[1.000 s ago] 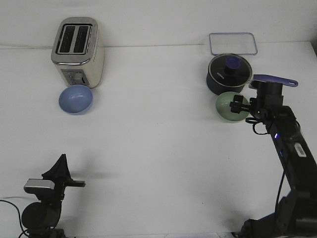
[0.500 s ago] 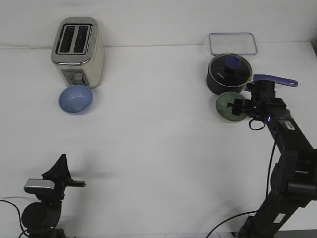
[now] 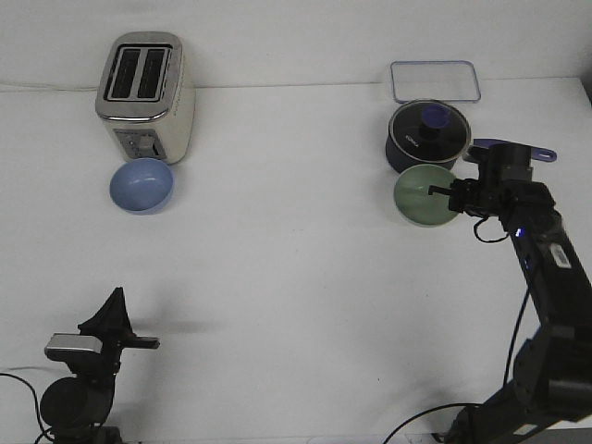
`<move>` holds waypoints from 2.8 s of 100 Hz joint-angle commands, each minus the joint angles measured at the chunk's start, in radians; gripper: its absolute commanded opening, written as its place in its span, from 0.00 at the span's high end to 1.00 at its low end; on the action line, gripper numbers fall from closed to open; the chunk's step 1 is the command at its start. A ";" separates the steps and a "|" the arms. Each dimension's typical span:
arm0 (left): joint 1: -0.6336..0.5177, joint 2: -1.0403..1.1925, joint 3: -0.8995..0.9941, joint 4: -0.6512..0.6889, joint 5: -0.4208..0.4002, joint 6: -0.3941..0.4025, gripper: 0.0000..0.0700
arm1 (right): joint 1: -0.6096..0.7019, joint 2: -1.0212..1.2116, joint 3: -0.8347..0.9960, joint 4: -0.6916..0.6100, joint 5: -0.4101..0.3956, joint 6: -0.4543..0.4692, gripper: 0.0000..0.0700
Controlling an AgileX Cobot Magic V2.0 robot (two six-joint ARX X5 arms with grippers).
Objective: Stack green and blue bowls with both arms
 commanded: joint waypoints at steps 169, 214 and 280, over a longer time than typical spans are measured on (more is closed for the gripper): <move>0.001 -0.001 -0.016 0.025 0.001 -0.066 0.98 | 0.781 -0.122 -0.405 0.206 -0.077 0.042 0.60; 0.005 0.077 0.113 -0.046 -0.066 -0.518 0.98 | 0.486 -0.509 -0.343 0.290 -0.044 -0.095 0.60; 0.143 1.263 0.995 -0.315 0.079 -0.270 0.45 | 0.340 -0.863 -0.802 0.457 -0.051 -0.005 0.60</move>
